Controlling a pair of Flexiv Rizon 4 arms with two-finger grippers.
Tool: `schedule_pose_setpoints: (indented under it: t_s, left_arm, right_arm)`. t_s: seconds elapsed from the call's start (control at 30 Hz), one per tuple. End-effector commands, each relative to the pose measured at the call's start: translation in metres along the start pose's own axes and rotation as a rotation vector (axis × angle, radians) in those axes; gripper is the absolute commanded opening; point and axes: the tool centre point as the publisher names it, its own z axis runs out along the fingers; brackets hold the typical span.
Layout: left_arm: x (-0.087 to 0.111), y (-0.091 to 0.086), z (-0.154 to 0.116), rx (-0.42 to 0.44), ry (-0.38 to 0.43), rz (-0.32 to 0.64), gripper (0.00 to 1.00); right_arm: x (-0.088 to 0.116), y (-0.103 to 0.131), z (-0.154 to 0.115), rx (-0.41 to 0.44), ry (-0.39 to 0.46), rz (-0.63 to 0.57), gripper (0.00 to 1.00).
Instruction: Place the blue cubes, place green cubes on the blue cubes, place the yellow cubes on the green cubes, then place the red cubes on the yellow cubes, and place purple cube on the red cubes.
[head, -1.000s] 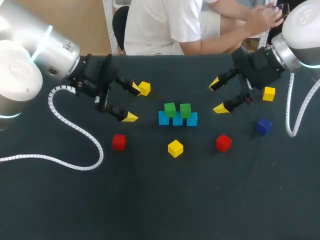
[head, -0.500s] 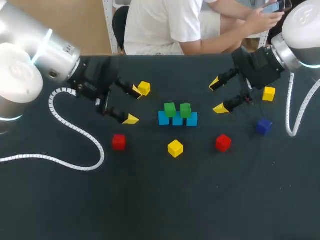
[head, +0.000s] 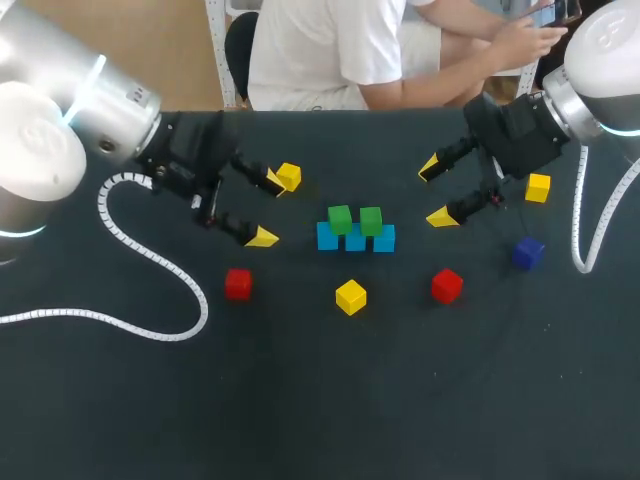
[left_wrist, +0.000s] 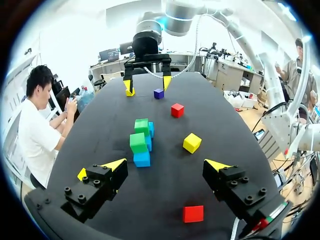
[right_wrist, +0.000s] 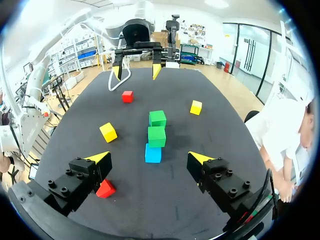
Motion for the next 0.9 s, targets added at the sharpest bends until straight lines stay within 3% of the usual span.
schedule_pose_setpoints:
  t_s: [0.03, 0.2, 0.33, 0.47, 0.73, 0.9]
  left_arm:
    - [0.0, 0.002, 0.0, 0.005, 0.0, 0.001, 1.0]
    - [0.0, 0.002, 0.0, 0.005, 0.0, 0.001, 1.0]
    - [0.0, 0.002, 0.0, 0.005, 0.0, 0.001, 1.0]
    - [0.0, 0.002, 0.0, 0.005, 0.0, 0.001, 1.0]
    - [0.0, 0.002, 0.0, 0.005, 0.0, 0.001, 1.0]
    - [0.0, 0.002, 0.0, 0.005, 0.0, 0.001, 1.0]
  right_arm:
    - [0.0, 0.0, 0.0, 0.0, -0.002, -0.001, 1.0]
    - [0.0, 0.0, 0.0, 0.0, -0.002, -0.001, 1.0]
    - [-0.009, 0.01, -0.006, 0.014, 0.107, -0.039, 1.0]
    - [-0.012, 0.022, -0.014, 0.02, 0.16, -0.053, 1.0]
    - [-0.011, 0.051, -0.023, -0.03, 0.269, -0.09, 1.0]
    - [-0.008, 0.076, -0.023, -0.094, 0.303, -0.186, 1.0]
